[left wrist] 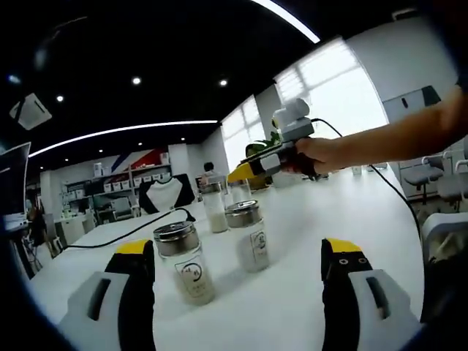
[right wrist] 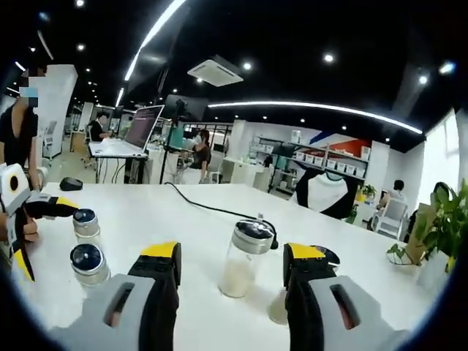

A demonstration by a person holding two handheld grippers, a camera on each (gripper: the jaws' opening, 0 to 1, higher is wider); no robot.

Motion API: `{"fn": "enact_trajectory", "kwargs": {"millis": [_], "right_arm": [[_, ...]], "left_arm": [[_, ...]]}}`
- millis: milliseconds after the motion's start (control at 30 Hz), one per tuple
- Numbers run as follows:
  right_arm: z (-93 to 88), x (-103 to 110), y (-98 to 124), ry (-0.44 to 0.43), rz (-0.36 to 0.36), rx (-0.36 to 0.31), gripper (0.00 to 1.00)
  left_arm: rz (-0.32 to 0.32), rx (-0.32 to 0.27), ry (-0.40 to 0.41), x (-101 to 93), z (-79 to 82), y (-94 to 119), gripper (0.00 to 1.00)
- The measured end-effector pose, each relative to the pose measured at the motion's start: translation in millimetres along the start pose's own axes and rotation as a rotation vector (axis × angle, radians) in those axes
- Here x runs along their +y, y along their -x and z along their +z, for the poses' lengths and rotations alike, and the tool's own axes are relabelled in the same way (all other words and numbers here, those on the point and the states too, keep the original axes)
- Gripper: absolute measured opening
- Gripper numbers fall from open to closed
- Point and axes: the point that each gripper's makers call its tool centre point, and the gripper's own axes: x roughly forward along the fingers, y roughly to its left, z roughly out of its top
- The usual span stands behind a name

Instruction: Rotate the seasoning bottle until the label or dispensing opening points toward the visible target arrow and the bottle remains upright within the marked orientation range

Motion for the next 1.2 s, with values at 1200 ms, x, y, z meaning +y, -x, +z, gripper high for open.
{"fn": "enact_trajectory", "kwargs": {"millis": [1200], "right_arm": [[-35.2,-30,-86,-0.037,-0.139,-0.023,0.47]], "left_arm": [[-0.010,0.009,0.013,0.0,-3.1,0,1.00]]}}
